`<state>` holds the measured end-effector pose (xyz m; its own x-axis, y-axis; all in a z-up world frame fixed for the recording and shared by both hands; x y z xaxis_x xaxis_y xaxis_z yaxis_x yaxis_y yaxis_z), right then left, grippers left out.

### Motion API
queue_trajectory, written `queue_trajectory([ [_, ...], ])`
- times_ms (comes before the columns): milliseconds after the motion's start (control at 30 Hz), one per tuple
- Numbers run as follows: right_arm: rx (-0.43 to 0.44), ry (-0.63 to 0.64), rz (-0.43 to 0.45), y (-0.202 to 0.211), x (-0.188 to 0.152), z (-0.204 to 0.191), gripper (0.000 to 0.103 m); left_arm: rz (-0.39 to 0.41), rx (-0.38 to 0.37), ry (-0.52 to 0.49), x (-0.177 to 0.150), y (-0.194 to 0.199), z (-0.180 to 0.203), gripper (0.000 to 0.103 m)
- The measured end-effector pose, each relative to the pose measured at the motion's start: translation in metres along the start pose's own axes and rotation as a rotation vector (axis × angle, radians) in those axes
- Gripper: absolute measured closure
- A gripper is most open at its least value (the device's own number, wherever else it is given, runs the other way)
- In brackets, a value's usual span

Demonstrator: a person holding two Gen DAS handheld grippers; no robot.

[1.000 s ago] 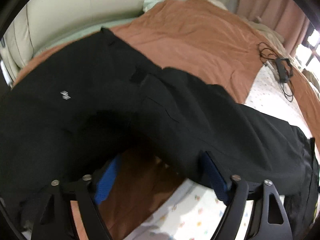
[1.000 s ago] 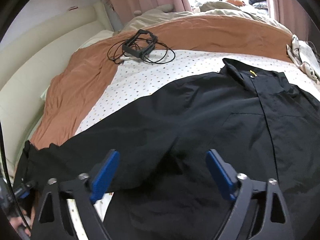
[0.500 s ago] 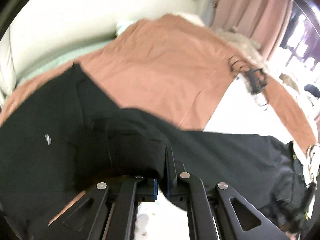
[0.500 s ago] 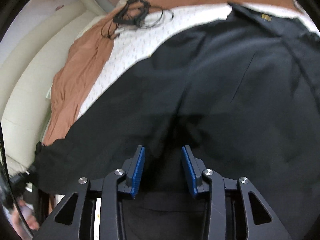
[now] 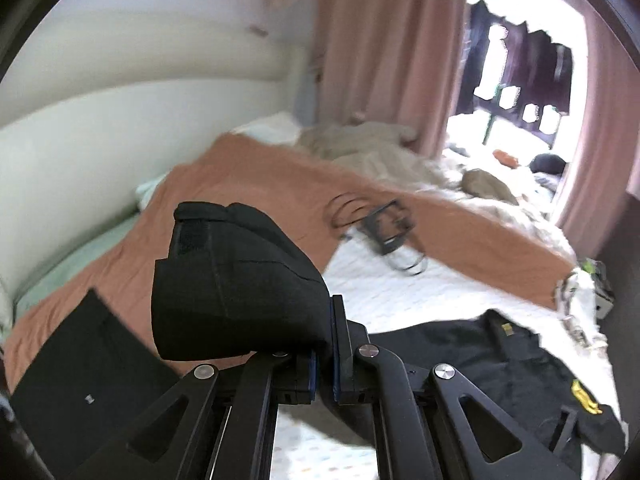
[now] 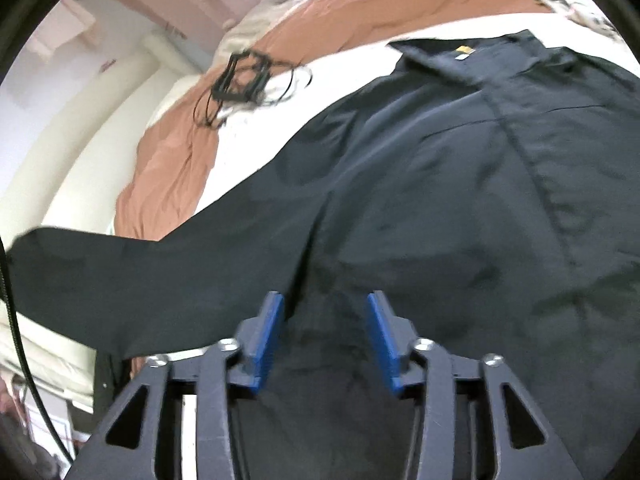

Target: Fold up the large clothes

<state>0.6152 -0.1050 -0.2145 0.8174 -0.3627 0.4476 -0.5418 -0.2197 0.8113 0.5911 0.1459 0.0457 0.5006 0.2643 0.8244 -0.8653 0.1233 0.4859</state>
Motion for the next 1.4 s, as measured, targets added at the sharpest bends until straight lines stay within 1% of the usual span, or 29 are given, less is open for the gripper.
queue_trajectory([
  [67, 0.052, -0.044, 0.018, 0.017, 0.002, 0.009, 0.029, 0.019, -0.038, -0.024, 0.009, 0.006, 0.030, 0.098],
  [100, 0.071, -0.055, 0.036, 0.027, 0.004, 0.013, 0.028, 0.021, -0.050, -0.033, 0.011, 0.006, 0.039, 0.098],
  [233, 0.035, -0.059, 0.093, 0.057, 0.003, 0.030, 0.028, 0.021, -0.111, -0.092, 0.020, 0.009, 0.092, 0.098],
  [267, 0.028, -0.064, 0.105, 0.065, 0.002, 0.035, 0.028, 0.023, -0.130, -0.114, 0.021, 0.010, 0.110, 0.098],
  [367, -0.004, -0.082, 0.145, 0.085, 0.001, 0.054, 0.028, 0.019, -0.165, -0.155, 0.023, 0.004, 0.144, 0.098],
  [533, -0.070, -0.124, 0.178, 0.110, -0.009, 0.097, 0.027, -0.010, -0.244, -0.193, 0.024, -0.011, 0.193, 0.098],
  [633, -0.088, -0.170, 0.194, 0.122, -0.002, 0.123, 0.027, -0.028, -0.283, -0.215, 0.017, -0.017, 0.218, 0.098],
  [800, -0.100, -0.221, 0.241, 0.135, 0.011, 0.151, 0.027, -0.090, -0.346, -0.250, -0.003, -0.046, 0.258, 0.098],
  [933, -0.095, -0.287, 0.244, 0.137, 0.014, 0.175, 0.027, -0.148, -0.402, -0.238, -0.023, -0.072, 0.284, 0.098],
  [1033, -0.109, -0.350, 0.246, 0.140, 0.017, 0.198, 0.027, -0.182, -0.450, -0.246, -0.040, -0.085, 0.307, 0.098],
  [1133, -0.127, -0.423, 0.252, 0.142, 0.018, 0.221, 0.027, -0.230, -0.514, -0.235, -0.061, -0.099, 0.328, 0.098],
  [1267, -0.147, -0.515, 0.247, 0.143, 0.014, 0.247, 0.027, -0.299, -0.545, -0.229, -0.094, -0.117, 0.352, 0.098],
  [1300, -0.144, -0.533, 0.245, 0.143, 0.013, 0.251, 0.027, -0.329, -0.556, -0.216, -0.103, -0.122, 0.354, 0.096],
  [1333, -0.138, -0.553, 0.243, 0.143, 0.012, 0.255, 0.027, -0.382, -0.577, -0.194, -0.119, -0.131, 0.357, 0.089],
  [1367, -0.134, -0.565, 0.242, 0.143, 0.012, 0.259, 0.027, -0.425, -0.594, -0.173, -0.130, -0.138, 0.357, 0.068],
  [1400, -0.131, -0.578, 0.242, 0.143, 0.011, 0.262, 0.027, -0.469, -0.602, -0.144, -0.142, -0.145, 0.356, 0.053],
])
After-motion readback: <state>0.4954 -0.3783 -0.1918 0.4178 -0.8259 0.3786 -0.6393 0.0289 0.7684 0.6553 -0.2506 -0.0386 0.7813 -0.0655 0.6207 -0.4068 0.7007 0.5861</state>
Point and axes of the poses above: each gripper's, at about its wrist camera, not at the fingertips, and y roughly against the way its jaws point, z to its right, x to its top, the point moved 4 cm from there along -y, roughly the way its jaws point, and after that the axes turned 10 degrees about -x, right-handed, at the moved point
